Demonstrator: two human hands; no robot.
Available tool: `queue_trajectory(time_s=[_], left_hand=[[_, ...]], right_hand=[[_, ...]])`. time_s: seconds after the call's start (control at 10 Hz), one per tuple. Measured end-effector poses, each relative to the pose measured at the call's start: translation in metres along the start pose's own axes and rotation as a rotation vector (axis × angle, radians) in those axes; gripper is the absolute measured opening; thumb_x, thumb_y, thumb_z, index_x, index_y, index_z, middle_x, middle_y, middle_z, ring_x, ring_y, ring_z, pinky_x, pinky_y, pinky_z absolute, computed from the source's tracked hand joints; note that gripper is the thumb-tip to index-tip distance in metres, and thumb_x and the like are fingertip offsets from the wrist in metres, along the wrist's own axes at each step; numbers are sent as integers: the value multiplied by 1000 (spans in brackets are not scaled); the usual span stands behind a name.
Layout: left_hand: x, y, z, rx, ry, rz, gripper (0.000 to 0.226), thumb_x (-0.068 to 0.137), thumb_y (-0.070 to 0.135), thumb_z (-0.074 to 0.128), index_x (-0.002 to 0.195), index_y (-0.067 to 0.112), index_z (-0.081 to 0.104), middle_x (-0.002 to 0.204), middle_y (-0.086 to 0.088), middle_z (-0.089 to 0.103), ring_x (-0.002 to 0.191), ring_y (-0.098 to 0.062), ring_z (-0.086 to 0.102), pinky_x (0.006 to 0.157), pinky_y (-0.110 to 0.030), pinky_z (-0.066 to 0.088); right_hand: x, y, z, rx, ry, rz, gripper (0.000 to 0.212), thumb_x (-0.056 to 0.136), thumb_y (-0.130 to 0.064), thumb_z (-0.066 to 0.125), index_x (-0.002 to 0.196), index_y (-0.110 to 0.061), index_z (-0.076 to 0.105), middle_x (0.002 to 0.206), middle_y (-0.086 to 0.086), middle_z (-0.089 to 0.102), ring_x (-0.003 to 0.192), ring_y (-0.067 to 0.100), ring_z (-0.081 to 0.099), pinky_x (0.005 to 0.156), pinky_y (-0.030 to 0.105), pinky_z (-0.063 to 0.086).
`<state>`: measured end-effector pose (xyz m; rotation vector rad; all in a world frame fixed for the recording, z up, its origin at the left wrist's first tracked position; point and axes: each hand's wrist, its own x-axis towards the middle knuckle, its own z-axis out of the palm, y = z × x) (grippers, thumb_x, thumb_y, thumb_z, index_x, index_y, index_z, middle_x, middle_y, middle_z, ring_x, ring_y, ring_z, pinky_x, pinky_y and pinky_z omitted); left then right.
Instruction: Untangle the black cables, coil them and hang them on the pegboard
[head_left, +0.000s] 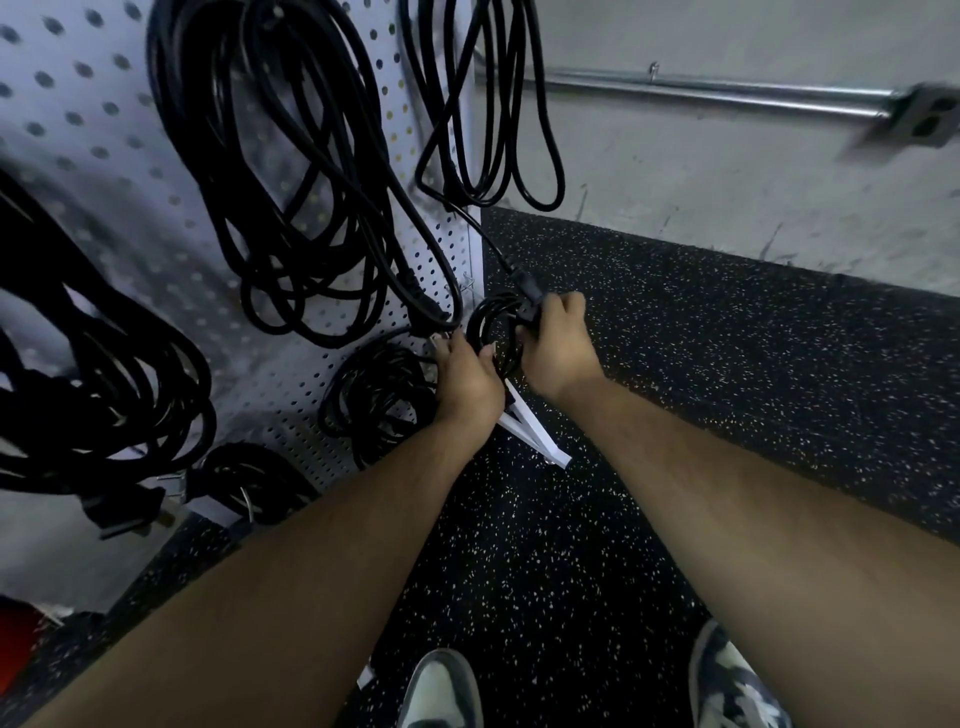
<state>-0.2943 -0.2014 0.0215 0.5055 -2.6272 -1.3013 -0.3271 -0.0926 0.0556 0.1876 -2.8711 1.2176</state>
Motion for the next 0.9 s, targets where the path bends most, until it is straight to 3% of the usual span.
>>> queue_trajectory(time_s=[0.1, 0.2, 0.3, 0.4, 0.5, 0.6, 0.7, 0.9], left_hand=[[-1, -1, -1, -18, 3, 2, 37, 108, 23, 45, 133, -3, 45, 150, -24, 32, 133, -33, 46, 104, -26, 39], [-2, 1, -2, -32, 8, -24, 37, 108, 22, 45, 136, -3, 45, 151, -21, 33, 131, -32, 48, 97, -22, 40], [-3, 4, -4, -43, 10, -33, 39, 107, 20, 46, 140, -2, 43, 153, -22, 32, 135, -34, 45, 105, -30, 40], [-6, 1, -4, -71, 9, -15, 43, 106, 14, 48, 145, 0, 38, 156, -21, 27, 138, -32, 44, 99, -18, 36], [-16, 0, -4, -59, 46, 25, 54, 104, 11, 51, 152, 3, 28, 159, -19, 21, 141, -31, 41, 95, -15, 33], [-28, -4, -4, 4, 61, 120, 60, 102, 10, 53, 154, 0, 24, 158, -20, 20, 139, -32, 45, 102, -20, 40], [-37, -7, -7, 9, 33, 183, 56, 100, 8, 55, 149, -2, 30, 153, -18, 25, 128, -30, 56, 102, -32, 53], [-64, 4, -23, 78, 37, 210, 27, 102, 10, 53, 125, -3, 48, 134, -19, 42, 110, -22, 49, 83, -14, 36]], right_hand=[[-4, 1, -8, 141, 112, 9, 19, 97, -6, 60, 112, -15, 51, 121, 7, 53, 93, 17, 57, 86, 30, 49], [-4, 3, -12, 152, 66, 26, 17, 97, -8, 63, 103, -20, 51, 106, 1, 63, 82, 9, 60, 72, 24, 49], [-6, 6, -13, 141, 27, 40, 18, 98, -10, 63, 104, -20, 51, 90, -12, 58, 75, -3, 54, 57, 6, 41], [-9, 7, -9, 126, 3, 49, 25, 95, -11, 67, 110, -20, 49, 98, -6, 59, 83, 13, 61, 70, 22, 50], [-11, 7, -6, 71, -29, 81, 37, 93, -13, 68, 125, -11, 49, 105, 1, 59, 91, 19, 59, 77, 32, 49], [-14, 9, -2, 2, -60, 128, 45, 95, -20, 68, 131, -5, 46, 110, 7, 63, 99, 25, 62, 78, 28, 45], [-21, 10, -3, -111, -119, 158, 38, 102, -27, 57, 128, -2, 49, 119, 16, 65, 107, 32, 64, 86, 34, 51], [-52, -1, -31, -308, -178, -10, 24, 105, -30, 45, 105, -9, 59, 102, 13, 68, 87, 27, 64, 69, 33, 47]])
